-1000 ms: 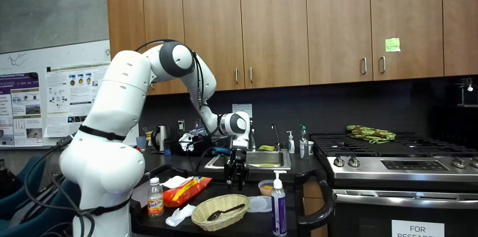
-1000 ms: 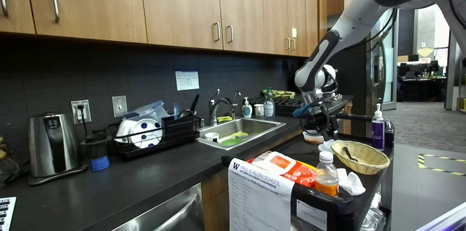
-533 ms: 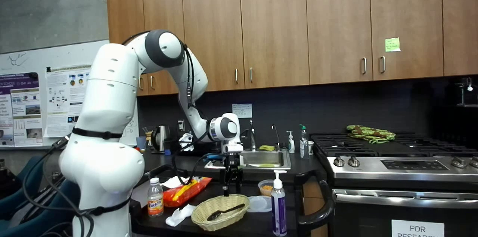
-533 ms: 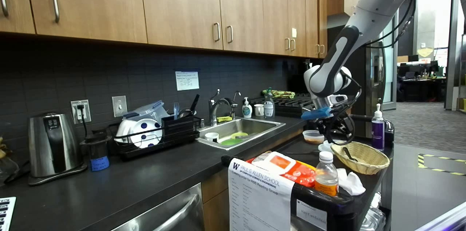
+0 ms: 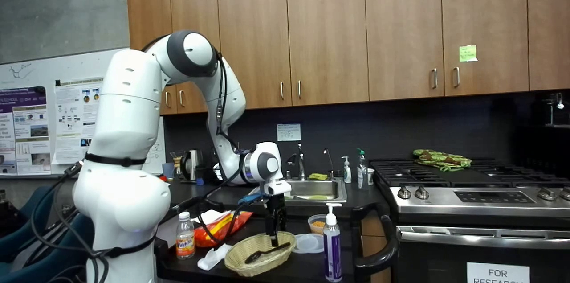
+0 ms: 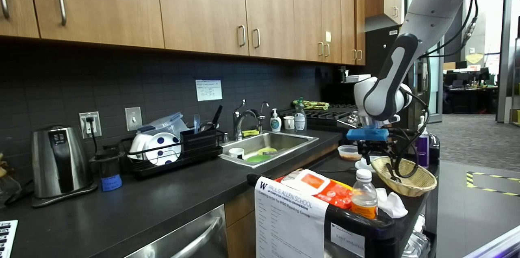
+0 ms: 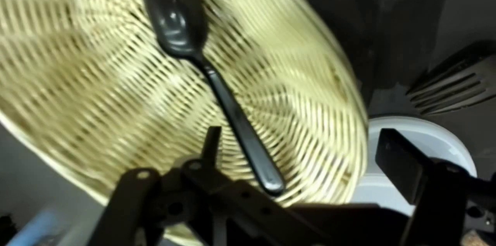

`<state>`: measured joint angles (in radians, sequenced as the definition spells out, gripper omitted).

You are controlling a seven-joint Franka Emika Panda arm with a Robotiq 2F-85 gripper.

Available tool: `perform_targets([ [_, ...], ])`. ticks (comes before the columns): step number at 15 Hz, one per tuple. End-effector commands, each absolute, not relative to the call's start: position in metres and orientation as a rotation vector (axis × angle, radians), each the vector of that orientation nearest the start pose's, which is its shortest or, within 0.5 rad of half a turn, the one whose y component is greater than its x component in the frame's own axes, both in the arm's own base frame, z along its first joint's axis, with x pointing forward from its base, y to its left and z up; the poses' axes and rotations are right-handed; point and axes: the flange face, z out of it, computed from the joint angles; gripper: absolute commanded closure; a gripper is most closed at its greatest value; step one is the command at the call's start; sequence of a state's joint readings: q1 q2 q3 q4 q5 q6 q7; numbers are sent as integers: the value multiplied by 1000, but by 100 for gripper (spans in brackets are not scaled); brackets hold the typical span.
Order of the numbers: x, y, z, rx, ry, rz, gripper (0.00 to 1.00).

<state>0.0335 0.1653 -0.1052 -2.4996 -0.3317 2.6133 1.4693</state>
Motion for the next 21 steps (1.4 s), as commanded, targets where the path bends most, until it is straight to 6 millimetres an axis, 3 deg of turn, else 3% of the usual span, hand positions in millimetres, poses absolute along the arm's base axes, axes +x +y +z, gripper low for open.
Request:
perform_targets([
  [1, 454, -32, 236, -2694, 1777, -250, 0],
  [8, 449, -24, 271, -2708, 1552, -373, 0],
  [14, 412, -11, 268, -2746, 1354, -196, 0],
  [21, 387, -30, 264, -2777, 1297, -57, 0],
])
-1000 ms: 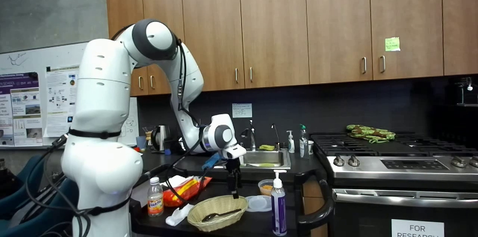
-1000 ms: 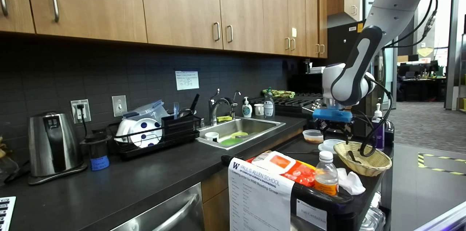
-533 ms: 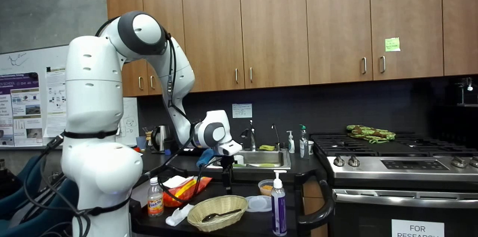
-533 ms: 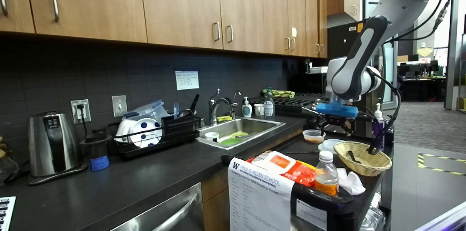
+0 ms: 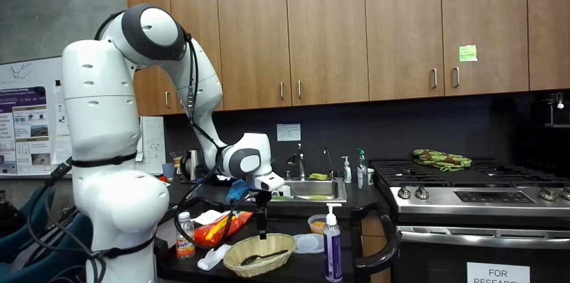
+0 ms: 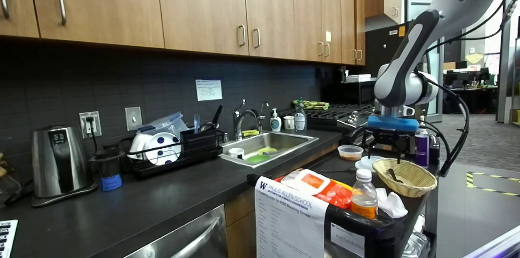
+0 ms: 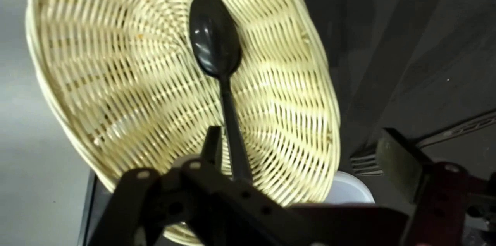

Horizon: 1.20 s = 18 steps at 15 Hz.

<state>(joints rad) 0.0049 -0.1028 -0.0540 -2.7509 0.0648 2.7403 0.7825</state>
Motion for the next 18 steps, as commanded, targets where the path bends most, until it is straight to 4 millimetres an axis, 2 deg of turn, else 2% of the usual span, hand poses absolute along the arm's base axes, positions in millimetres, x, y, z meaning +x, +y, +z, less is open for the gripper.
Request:
perform_targets([
  [1, 385, -33, 262, -2778, 1289, -25, 0],
  [5, 382, -39, 247, -2803, 1259, 101, 0],
  [16, 399, -41, 207, -2858, 1303, 146, 0],
  [17, 400, -41, 205, -2861, 1308, 153, 3],
  [18, 401, -41, 202, -2862, 1315, 160, 26],
])
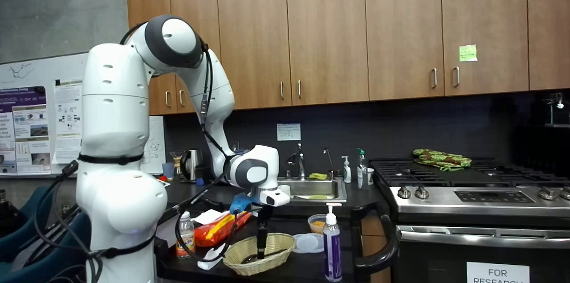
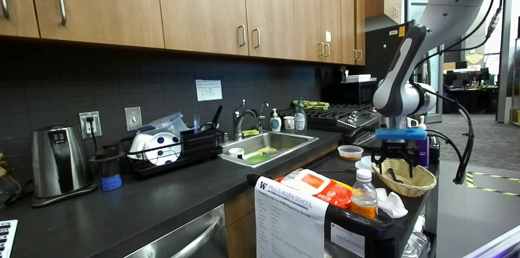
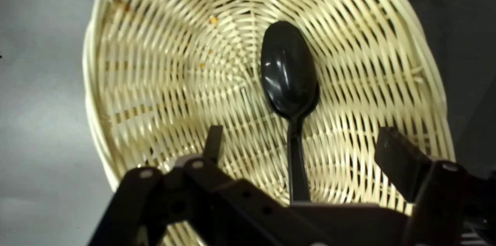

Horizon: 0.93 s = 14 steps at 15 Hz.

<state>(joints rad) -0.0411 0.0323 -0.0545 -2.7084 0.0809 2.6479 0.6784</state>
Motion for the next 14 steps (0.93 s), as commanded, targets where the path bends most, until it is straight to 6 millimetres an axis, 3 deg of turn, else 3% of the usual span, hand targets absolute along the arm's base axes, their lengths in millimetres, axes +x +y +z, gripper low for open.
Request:
perform_targets([
  [1, 401, -41, 200, -2860, 1322, 164, 28],
  [2, 400, -42, 198, -2859, 1329, 170, 29],
  [11, 405, -31, 206, -2851, 1370, 156, 98],
  [14, 411, -26, 218, -2878, 1376, 115, 97],
])
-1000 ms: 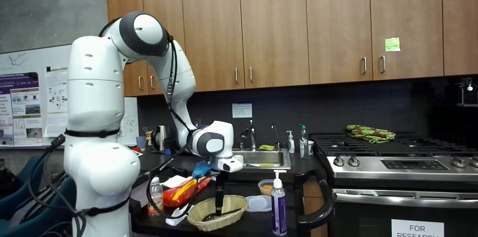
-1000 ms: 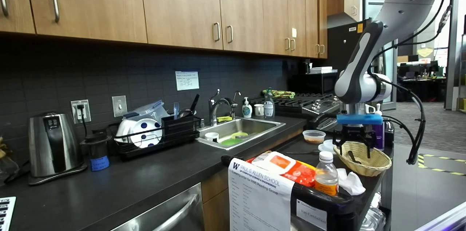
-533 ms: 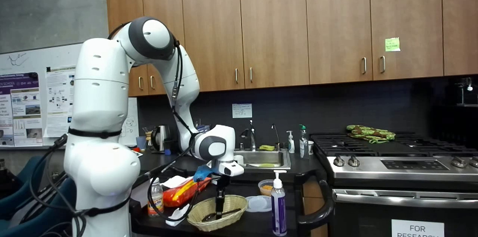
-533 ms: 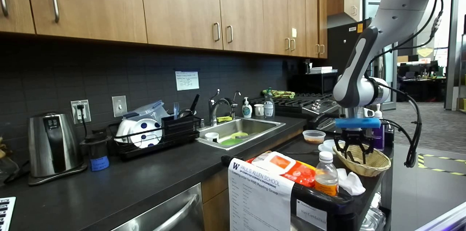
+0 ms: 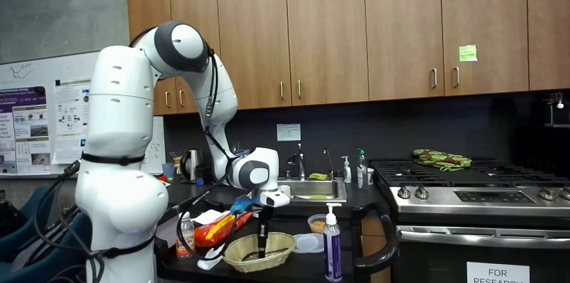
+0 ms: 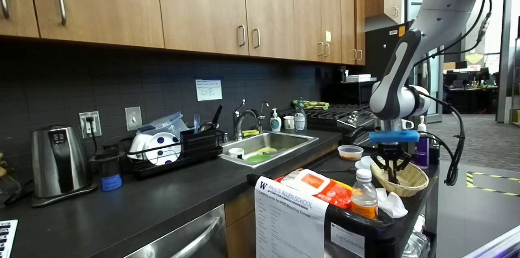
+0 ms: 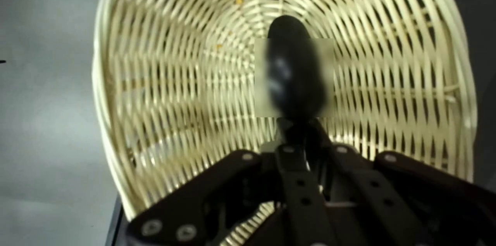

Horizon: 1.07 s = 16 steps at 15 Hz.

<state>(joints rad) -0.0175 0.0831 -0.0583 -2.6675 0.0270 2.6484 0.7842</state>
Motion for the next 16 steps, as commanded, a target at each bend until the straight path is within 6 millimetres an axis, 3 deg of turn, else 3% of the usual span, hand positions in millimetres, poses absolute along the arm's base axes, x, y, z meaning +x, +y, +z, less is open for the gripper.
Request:
perform_targets([
  [1, 413, -24, 224, -2889, 1380, 97, 97],
  [9, 440, -9, 280, -3038, 1394, -80, 97],
  [13, 469, -4, 304, -3134, 1399, -192, 97],
  [16, 499, -3, 306, -3212, 1413, -286, 97],
])
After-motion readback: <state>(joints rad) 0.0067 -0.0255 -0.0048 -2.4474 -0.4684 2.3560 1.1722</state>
